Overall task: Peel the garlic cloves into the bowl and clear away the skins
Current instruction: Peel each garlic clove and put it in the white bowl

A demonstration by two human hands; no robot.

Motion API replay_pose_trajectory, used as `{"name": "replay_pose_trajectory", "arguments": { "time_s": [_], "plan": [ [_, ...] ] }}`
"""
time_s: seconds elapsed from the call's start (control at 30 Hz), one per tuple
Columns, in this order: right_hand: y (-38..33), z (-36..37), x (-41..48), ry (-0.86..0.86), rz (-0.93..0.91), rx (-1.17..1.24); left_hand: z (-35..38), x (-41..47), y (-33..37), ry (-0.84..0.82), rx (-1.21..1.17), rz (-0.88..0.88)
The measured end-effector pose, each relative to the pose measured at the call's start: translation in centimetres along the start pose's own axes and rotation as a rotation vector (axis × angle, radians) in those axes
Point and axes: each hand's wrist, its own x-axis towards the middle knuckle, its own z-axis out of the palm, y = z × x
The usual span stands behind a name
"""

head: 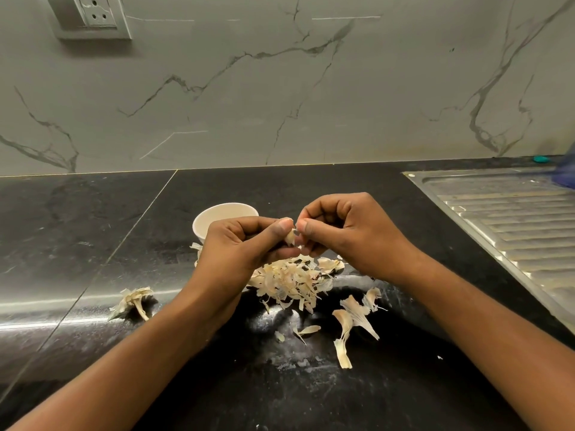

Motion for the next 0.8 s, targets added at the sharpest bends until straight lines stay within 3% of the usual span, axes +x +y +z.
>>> {"name": "replay_pose_trajectory", "arguments": {
  "time_s": [0.17,0.37,0.8],
  "plan": [
    [-0.4,-1.2,0.1,0.081,0.017,0.057,-0.2,0.2,0.8,-0.03,-0.14,-0.03],
    [-0.7,-1.7,-0.3,-0.003,-0.038,0.078,0.2,0.1,1.0,-0.075,-0.221,-0.118],
    [-0.3,-1.0,-0.3,-0.025,-0.101,-0.097,0.0,0.0,0.4,-0.075,-0.063,-0.074]
  ]
}}
